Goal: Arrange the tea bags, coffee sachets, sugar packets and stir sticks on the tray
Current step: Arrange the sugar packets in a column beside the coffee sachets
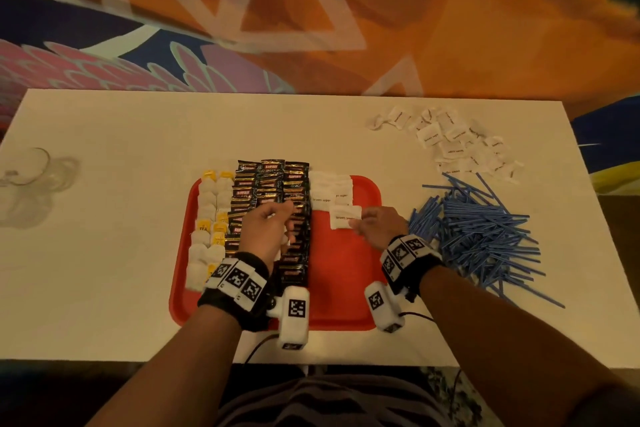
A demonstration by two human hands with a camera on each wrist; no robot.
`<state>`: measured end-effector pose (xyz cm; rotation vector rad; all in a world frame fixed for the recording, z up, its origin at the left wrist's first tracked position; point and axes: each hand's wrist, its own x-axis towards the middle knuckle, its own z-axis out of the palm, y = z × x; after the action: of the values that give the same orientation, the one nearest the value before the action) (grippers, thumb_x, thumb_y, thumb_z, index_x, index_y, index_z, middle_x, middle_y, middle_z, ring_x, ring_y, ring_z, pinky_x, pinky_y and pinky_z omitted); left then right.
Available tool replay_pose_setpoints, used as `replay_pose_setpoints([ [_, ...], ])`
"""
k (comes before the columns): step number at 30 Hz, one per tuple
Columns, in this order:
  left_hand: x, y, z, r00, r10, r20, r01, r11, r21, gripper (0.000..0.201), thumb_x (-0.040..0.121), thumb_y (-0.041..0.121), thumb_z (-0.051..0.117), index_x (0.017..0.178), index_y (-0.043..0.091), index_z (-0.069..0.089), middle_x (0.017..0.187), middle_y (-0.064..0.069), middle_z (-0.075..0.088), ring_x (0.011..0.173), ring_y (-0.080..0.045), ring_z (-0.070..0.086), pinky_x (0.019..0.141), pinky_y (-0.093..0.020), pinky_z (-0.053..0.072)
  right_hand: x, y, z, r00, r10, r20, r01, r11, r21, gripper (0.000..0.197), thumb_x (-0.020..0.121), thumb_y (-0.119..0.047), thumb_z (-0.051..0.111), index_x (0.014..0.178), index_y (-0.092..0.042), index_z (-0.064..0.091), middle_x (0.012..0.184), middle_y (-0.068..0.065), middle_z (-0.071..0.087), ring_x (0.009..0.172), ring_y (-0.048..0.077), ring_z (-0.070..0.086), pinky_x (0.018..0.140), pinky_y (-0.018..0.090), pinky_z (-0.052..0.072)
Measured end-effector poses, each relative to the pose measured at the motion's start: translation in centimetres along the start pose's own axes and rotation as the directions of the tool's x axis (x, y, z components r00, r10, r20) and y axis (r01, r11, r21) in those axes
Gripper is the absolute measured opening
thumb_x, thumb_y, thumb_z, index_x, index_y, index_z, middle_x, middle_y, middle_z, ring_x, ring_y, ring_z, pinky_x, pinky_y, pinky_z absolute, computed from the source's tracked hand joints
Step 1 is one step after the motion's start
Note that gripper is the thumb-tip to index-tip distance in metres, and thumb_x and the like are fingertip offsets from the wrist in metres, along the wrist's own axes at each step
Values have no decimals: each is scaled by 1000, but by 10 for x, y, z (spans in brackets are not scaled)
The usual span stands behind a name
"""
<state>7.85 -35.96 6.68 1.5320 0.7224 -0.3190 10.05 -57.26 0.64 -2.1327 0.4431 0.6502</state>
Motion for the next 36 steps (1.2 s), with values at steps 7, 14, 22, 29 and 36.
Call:
replay_pose_setpoints([
  [7, 5, -14, -27, 997, -41, -67, 42, 999, 14, 20, 97, 30, 62, 85, 15, 68, 61, 2, 56, 42, -10, 48, 42, -23, 33, 41, -9, 16, 997, 63, -49, -61, 997, 42, 17, 85, -39, 71, 92, -24, 72, 95, -3, 74, 91, 16, 69, 88, 30, 53],
  [14, 4, -16, -40, 996, -59, -69, 60, 998, 17, 20, 99, 30, 59, 87, 15, 67, 62, 2, 56, 45, -10, 50, 41, -22, 34, 60, -15, 27, 982, 129, -138, -142, 986, -90, 29, 85, -36, 73, 107, -17, 70, 106, 3, 69, 90, 19, 60, 81, 23, 46],
  [22, 5, -21, -44, 995, -68, -72, 68, 998, 0, 20, 98, 30, 60, 87, 15, 67, 64, 1, 56, 46, -9, 51, 43, -23, 35, 56, -11, 35, 957, 62, -285, -52, 998, 40, 30, 82, -22, 77, 102, -20, 53, 102, 4, 64, 90, 22, 61, 74, 28, 47],
  [29, 6, -25, -47, 994, -77, -77, 76, 997, -17, 20, 97, 30, 61, 87, 14, 66, 64, 0, 55, 45, -10, 51, 45, -25, 34, 55, -17, 44, 954, -277, -111, 232, 923, -308, 20, 89, -9, 63, 103, -21, 58, 106, 0, 46, 90, 13, 47, 78, 25, 42],
  [36, 3, -25, -46, 995, -91, -42, 89, 995, -36, 15, 98, 25, 60, 94, 11, 63, 66, -1, 56, 45, -11, 50, 38, -21, 34, 47, -19, 37, 952, -299, -70, 262, 909, -325, 26, 88, -10, 63, 110, -24, 61, 108, -4, 40, 99, 11, 44, 85, 23, 38],
])
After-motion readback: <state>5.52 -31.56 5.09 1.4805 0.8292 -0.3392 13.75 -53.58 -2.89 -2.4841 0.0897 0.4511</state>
